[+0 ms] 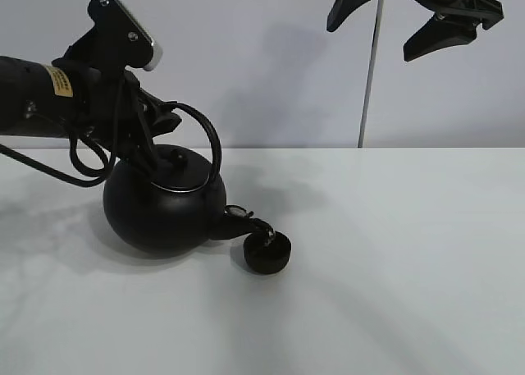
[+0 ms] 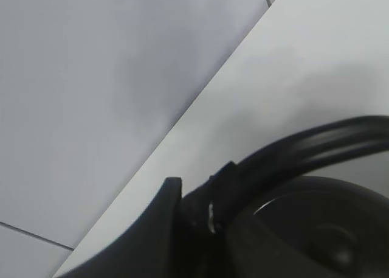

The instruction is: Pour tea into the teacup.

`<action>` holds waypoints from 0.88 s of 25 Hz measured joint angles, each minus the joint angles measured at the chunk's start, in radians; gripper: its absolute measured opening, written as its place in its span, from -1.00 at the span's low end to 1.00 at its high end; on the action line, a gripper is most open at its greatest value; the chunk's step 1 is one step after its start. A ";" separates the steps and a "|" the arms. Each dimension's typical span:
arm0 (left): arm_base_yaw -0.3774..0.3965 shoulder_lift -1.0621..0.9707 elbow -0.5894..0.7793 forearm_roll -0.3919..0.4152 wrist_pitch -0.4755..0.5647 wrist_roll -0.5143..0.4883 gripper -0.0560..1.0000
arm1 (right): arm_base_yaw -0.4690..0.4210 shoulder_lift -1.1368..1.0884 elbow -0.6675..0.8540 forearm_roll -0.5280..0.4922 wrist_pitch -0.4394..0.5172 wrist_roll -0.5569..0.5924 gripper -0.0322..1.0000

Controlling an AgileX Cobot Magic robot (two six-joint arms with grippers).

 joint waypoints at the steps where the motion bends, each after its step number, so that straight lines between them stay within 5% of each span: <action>1: -0.001 0.000 0.000 -0.001 0.001 0.001 -0.70 | 0.000 0.000 0.000 0.000 0.000 0.000 0.37; 22: -0.002 0.000 0.000 -0.022 0.002 -0.054 -0.70 | 0.000 0.000 0.000 0.000 0.000 0.000 0.37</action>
